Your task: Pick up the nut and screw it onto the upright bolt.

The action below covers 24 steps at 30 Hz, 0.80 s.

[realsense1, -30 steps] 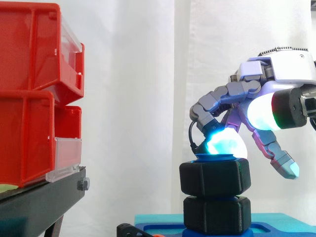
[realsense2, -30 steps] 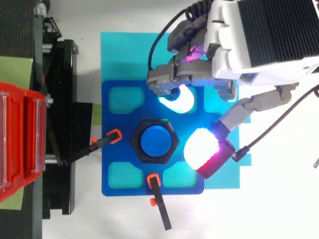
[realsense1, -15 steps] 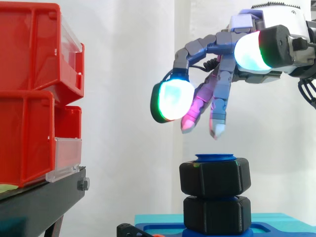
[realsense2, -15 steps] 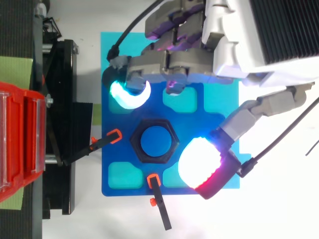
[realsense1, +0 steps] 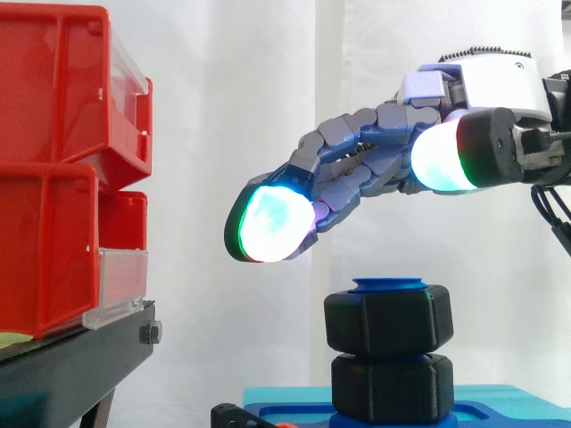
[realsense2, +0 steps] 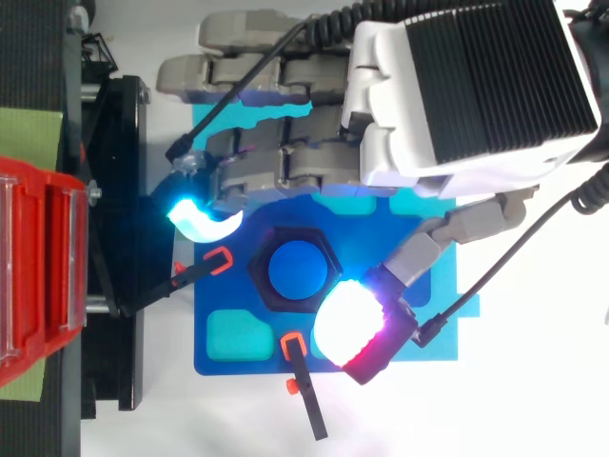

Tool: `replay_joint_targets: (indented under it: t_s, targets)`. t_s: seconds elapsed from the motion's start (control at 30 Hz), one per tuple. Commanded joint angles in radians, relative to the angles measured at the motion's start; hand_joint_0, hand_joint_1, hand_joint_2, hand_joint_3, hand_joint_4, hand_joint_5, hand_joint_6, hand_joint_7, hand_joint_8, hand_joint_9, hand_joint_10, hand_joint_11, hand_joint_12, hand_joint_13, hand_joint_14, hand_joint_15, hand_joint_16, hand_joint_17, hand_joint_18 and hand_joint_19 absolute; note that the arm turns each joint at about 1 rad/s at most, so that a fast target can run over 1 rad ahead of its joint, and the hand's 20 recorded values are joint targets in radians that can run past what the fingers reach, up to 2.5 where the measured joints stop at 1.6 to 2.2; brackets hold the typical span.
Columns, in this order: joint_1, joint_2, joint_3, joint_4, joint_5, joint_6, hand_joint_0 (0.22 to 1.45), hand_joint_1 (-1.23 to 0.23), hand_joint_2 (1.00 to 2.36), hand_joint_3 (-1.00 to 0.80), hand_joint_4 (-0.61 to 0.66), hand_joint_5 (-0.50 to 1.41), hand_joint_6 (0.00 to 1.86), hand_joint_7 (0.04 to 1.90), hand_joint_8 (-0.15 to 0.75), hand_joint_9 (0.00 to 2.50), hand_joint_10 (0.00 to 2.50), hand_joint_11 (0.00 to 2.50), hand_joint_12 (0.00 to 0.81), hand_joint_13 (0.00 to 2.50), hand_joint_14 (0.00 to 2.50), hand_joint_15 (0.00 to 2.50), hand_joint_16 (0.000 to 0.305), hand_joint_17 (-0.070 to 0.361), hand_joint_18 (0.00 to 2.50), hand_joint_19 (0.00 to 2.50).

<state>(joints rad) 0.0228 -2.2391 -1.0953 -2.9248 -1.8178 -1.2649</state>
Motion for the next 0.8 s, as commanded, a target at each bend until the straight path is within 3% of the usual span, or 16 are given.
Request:
replay_joint_targets:
  t_s: [0.0, 0.1, 0.2, 0.27, 0.77]
  targets:
    - [0.000, 0.000, 0.000, -0.008, 0.000, -0.001, 0.41, -0.32, 1.00, -0.50, 0.17, -0.18, 0.50, 0.64, 0.274, 0.44, 0.00, 0.00, 0.388, 0.00, 0.00, 0.00, 0.056, 0.125, 0.00, 0.00]
    - [0.000, 0.000, -0.003, -0.016, 0.000, -0.002, 0.41, -0.32, 1.00, -0.50, 0.17, -0.18, 0.50, 0.64, 0.271, 0.39, 0.00, 0.00, 0.388, 0.00, 0.00, 0.00, 0.056, 0.126, 0.00, 0.00]
    - [0.000, 0.001, -0.035, -0.020, 0.000, -0.004, 0.40, -0.32, 1.00, -0.50, 0.18, -0.17, 0.50, 0.64, 0.270, 0.38, 0.00, 0.00, 0.388, 0.00, 0.00, 0.00, 0.057, 0.127, 0.00, 0.00]
    - [0.002, 0.001, -0.083, -0.019, -0.003, -0.005, 0.40, -0.32, 1.00, -0.50, 0.18, -0.17, 0.50, 0.65, 0.270, 0.37, 0.00, 0.00, 0.389, 0.00, 0.00, 0.00, 0.057, 0.128, 0.00, 0.00]
    - [-0.003, 0.001, -0.058, -0.016, 0.000, -0.002, 0.41, -0.31, 1.00, -0.50, 0.23, -0.13, 0.50, 0.76, 0.291, 0.45, 0.00, 0.00, 0.395, 0.00, 0.00, 0.00, 0.057, 0.128, 0.00, 0.00]
